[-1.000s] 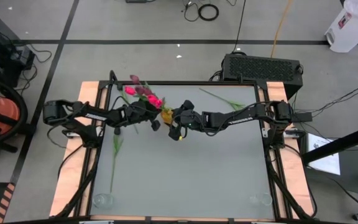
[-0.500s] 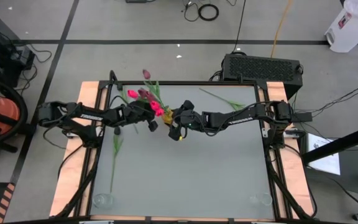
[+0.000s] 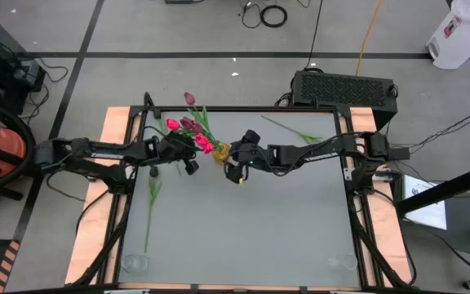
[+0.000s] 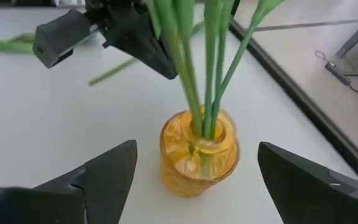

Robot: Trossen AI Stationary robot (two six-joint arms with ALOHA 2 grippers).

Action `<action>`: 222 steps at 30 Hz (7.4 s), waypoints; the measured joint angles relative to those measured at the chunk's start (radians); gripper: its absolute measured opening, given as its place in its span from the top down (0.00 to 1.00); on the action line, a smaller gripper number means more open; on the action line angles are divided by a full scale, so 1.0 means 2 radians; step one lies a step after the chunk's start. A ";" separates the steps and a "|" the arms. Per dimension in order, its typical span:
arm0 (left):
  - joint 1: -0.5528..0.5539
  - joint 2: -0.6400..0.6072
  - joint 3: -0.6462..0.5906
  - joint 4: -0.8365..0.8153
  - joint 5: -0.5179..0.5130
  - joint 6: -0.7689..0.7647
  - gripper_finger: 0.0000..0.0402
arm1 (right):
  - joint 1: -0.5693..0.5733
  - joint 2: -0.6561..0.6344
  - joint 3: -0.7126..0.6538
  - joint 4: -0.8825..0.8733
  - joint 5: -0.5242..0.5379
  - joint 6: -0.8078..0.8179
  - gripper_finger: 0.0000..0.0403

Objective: Sort flowers into vase by color
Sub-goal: Move the right transparent vase to the center

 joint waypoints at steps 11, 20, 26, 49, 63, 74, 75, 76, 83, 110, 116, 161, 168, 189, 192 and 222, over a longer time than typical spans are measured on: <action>-0.054 -0.134 0.000 -0.171 0.003 -0.087 1.00 | 0.003 -0.095 0.000 -0.157 -0.002 0.027 0.19; -0.129 -0.236 0.034 -0.327 -0.005 -0.177 1.00 | 0.016 -0.199 0.000 -0.294 -0.005 0.080 0.19; -0.160 -0.261 0.117 -0.441 -0.048 -0.191 1.00 | 0.025 -0.277 0.000 -0.343 -0.004 0.129 0.19; -0.175 -0.361 0.274 -0.677 -0.090 -0.207 1.00 | 0.034 -0.444 0.000 -0.454 -0.043 0.204 0.19; -0.175 -0.490 0.262 -0.663 -0.175 -0.218 1.00 | 0.034 -0.546 -0.006 -0.498 0.020 0.167 0.19; -0.175 -0.502 0.210 -0.587 -0.180 -0.231 1.00 | 0.034 -0.662 -0.112 -0.410 0.048 0.181 0.19; -0.175 -0.502 0.210 -0.587 -0.180 -0.231 1.00 | 0.034 -0.671 -0.125 -0.389 0.048 0.184 0.19; -0.175 -0.502 0.210 -0.587 -0.180 -0.231 1.00 | 0.034 -0.678 -0.138 -0.372 0.048 0.185 0.19; -0.175 -0.501 0.211 -0.588 -0.167 -0.257 1.00 | 0.034 -0.692 -0.194 -0.322 -0.015 0.219 0.19; -0.175 -0.501 0.211 -0.590 -0.165 -0.257 0.95 | 0.034 -0.683 -0.196 -0.298 -0.044 0.289 0.19; -0.175 -0.501 0.211 -0.590 -0.165 -0.256 0.95 | 0.034 -0.683 -0.196 -0.300 -0.053 0.304 0.19; -0.175 -0.501 0.212 -0.590 -0.166 -0.256 0.95 | 0.098 -0.420 0.190 -0.782 -0.306 0.396 0.19; -0.175 -0.501 0.212 -0.590 -0.166 -0.256 0.95 | 0.190 -0.371 0.190 -0.783 -0.298 0.395 0.19; -0.175 -0.501 0.212 -0.590 -0.167 -0.256 0.95 | 0.500 -0.301 0.190 -0.758 -0.209 0.451 0.19; -0.175 -0.501 0.212 -0.590 -0.167 -0.256 0.95 | 0.534 -0.281 0.190 -0.757 -0.209 0.451 0.19; -0.175 -0.501 0.212 -0.590 -0.167 -0.256 0.95 | 0.594 -0.109 0.188 -0.753 -0.150 0.436 0.19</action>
